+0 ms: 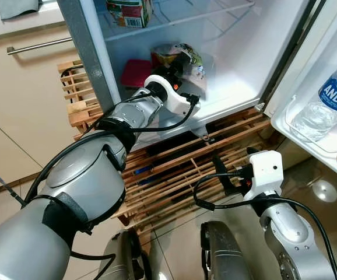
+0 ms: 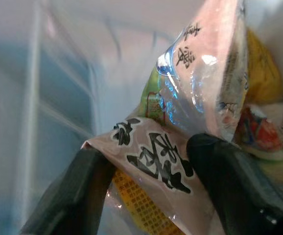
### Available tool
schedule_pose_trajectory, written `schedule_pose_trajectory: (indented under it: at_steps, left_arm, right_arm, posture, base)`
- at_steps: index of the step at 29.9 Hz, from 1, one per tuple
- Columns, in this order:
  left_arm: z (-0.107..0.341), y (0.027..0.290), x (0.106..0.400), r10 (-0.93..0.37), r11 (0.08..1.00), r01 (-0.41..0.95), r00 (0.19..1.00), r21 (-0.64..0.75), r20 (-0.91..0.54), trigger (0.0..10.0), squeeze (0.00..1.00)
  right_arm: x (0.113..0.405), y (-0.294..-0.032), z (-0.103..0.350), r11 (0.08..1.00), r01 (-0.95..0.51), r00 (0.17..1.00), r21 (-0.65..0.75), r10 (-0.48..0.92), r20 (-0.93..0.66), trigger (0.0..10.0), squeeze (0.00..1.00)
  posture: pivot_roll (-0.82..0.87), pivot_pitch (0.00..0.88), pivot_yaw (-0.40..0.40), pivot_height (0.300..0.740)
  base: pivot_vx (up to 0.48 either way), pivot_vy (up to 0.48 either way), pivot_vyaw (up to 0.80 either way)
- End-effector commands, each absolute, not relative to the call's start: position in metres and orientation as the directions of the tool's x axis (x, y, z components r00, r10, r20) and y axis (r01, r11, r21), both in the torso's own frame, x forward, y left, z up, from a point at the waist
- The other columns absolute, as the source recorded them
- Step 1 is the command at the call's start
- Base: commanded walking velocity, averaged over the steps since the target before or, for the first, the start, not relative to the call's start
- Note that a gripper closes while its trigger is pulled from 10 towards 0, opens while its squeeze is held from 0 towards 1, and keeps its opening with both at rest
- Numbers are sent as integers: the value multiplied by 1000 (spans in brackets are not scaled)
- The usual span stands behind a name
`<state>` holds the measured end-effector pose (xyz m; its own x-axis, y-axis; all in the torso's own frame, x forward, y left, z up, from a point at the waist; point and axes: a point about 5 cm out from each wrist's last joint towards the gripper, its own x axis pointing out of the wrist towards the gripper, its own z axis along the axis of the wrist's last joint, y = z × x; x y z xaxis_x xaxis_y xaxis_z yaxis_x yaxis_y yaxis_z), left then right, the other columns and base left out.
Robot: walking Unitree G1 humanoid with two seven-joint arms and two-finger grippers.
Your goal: Restocking fridge
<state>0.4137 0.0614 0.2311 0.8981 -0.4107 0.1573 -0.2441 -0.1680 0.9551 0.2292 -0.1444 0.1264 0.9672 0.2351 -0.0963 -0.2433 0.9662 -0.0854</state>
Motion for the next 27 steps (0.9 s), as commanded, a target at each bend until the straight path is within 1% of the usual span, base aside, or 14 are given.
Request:
schedule_pose_trajectory:
  at_steps: [1, 2, 3, 5, 6, 8, 10, 11, 12, 15, 18, 20, 23, 27]
  left_arm:
    - [223, 75, 417, -311, 18, -75, 947, 997, 77, 10000, 1000]
    - [217, 77, 417, -274, 161, 25, 962, 987, 20, 10000, 1000]
    - [217, 77, 417, -274, 161, 25, 962, 987, 20, 10000, 1000]
    - [204, 75, 415, -249, 449, 223, 961, 865, -118, 10000, 1000]
    - [200, 73, 414, -258, 534, 275, 954, 800, -155, 10000, 1000]
    - [201, 70, 414, -272, 640, 314, 946, 702, -175, 10000, 1000]
    - [203, 65, 414, -293, 768, 347, 938, 539, -187, 10000, 1000]
    - [204, 63, 413, -302, 803, 357, 934, 477, -190, 10000, 1000]
    - [204, 63, 413, -302, 803, 357, 934, 477, -190, 10000, 1000]
    - [211, 56, 414, -344, 896, 377, 923, 236, -171, 10000, 1000]
    - [221, 53, 415, -368, 923, 379, 920, 66, -134, 10000, 1000]
    - [227, 51, 416, -384, 923, 386, 917, -1, -110, 10000, 1000]
    - [245, 47, 417, -404, 914, 405, 914, 25, -36, 10000, 1000]
    - [244, 49, 416, -404, 910, 405, 914, 85, -30, 10000, 1000]
  right_arm:
    - [231, -145, 126, 966, -249, 965, -66, 242, -97, 10000, 63]
    - [232, -146, 125, 969, -243, 966, -53, 237, -99, 10000, 59]
    - [232, -146, 125, 969, -243, 966, -53, 237, -99, 10000, 59]
    - [235, -148, 125, 972, -233, 968, -29, 229, -103, 10000, 63]
    - [235, -149, 125, 973, -230, 968, -19, 227, -105, 10000, 67]
    - [236, -150, 124, 974, -228, 968, -13, 225, -107, 10000, 63]
    - [237, -150, 124, 974, -225, 968, 0, 224, -109, 10000, 63]
    - [237, -150, 124, 974, -225, 968, 4, 224, -110, 10000, 63]
    - [237, -150, 124, 974, -225, 968, 4, 224, -110, 10000, 63]
    - [239, -150, 124, 975, -223, 968, 21, 224, -109, 10000, 63]
    - [241, -151, 125, 975, -222, 969, 28, 224, -107, 10000, 67]
    - [241, -151, 125, 975, -221, 969, 30, 223, -106, 10000, 67]
    - [243, -152, 126, 975, -219, 970, 32, 221, -104, 10000, 71]
    - [244, -152, 126, 976, -217, 971, 34, 219, -99, 10000, 67]
  posture:
    - [-298, 104, 18, 641]
    - [-298, 104, 18, 641]
    - [-298, 104, 18, 641]
    - [-295, 107, 17, 641]
    - [-295, 107, 17, 641]
    - [-293, 106, 16, 641]
    - [-290, 106, 16, 641]
    - [-290, 106, 16, 641]
    - [-290, 106, 16, 641]
    - [-289, 102, 16, 641]
    - [-287, 101, 16, 641]
    - [-289, 100, 18, 641]
    - [-285, 95, 21, 641]
    - [-281, 91, 24, 641]
  base:
    - [0, 0, 0]
    - [0, 0, 0]
    - [0, 0, 0]
    - [0, 0, 0]
    - [0, 0, 0]
    - [0, 0, 0]
    - [0, 0, 0]
    - [0, 0, 0]
    - [0, 0, 0]
    - [0, 0, 0]
    - [0, 0, 0]
    - [0, 0, 0]
    - [0, 0, 0]
    - [0, 0, 0]
